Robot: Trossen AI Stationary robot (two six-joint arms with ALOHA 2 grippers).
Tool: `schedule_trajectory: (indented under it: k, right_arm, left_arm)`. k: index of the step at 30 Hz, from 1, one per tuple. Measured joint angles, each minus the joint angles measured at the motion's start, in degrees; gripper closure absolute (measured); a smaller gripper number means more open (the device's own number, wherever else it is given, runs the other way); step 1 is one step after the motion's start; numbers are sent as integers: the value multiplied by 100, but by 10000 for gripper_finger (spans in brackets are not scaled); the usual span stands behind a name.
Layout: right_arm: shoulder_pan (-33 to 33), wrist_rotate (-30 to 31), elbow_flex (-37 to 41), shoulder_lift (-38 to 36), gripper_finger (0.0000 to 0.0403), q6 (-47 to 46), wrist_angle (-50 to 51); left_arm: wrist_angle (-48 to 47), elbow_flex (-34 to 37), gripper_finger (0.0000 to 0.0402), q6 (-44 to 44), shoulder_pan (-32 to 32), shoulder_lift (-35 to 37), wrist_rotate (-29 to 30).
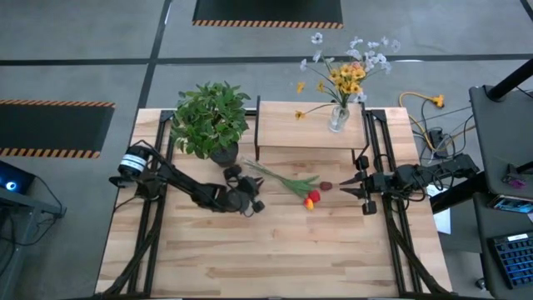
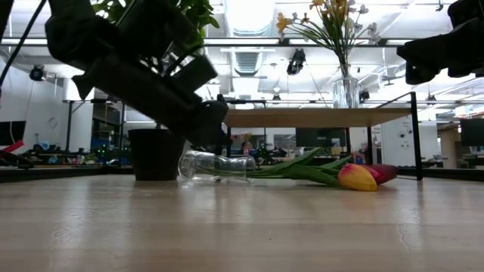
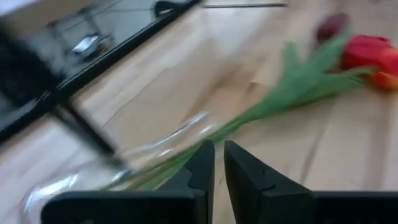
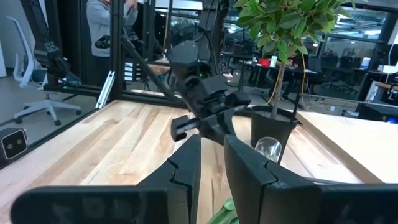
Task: Pick and place flowers into a vace then onto a shelf
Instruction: Put the transparent vase on the shelf, then put the transparent flower vase on the shelf
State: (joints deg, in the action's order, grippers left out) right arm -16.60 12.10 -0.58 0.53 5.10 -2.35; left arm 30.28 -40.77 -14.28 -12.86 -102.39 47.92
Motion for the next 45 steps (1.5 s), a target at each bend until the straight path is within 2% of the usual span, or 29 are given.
schedule_trajectory:
  k: [3,6,12,15,19,25,29,38,41,45]
  right_arm:
    - [0,0,0,1,342,-1,-1]
    - [2,0,0,1,342,-17,0]
    - [0,0,0,1,342,-61,0]
    - [0,0,0,1,342,-61,0]
    - [0,0,0,1,342,-157,0]
    - [2,0,0,1,342,-170,0]
    - [1,-2,0,1,342,-170,0]
    - [0,-2,0,1,342,-170,0]
    - [2,4,0,12,342,-170,-1]
    - [2,4,2,47,342,-170,-5]
  left_arm:
    - [-34,-193,371,876,0,6,-357]
    - [-544,-547,335,1254,27,36,-557]
    - [-3553,-1819,223,934,378,48,-1598]
    - [-4934,-2491,176,797,517,47,-1682]
    - [-5794,-3042,140,987,553,46,-1711]
    - [-5991,-3123,132,1776,639,44,-2127]
    - [-6002,-3120,132,1831,846,42,-2155]
    - [-5824,-3111,132,2453,1241,-81,-2792]
    - [-5764,-3112,132,2841,1261,-229,-2815]
    - [-5726,-3157,132,2919,1371,-486,-2819]
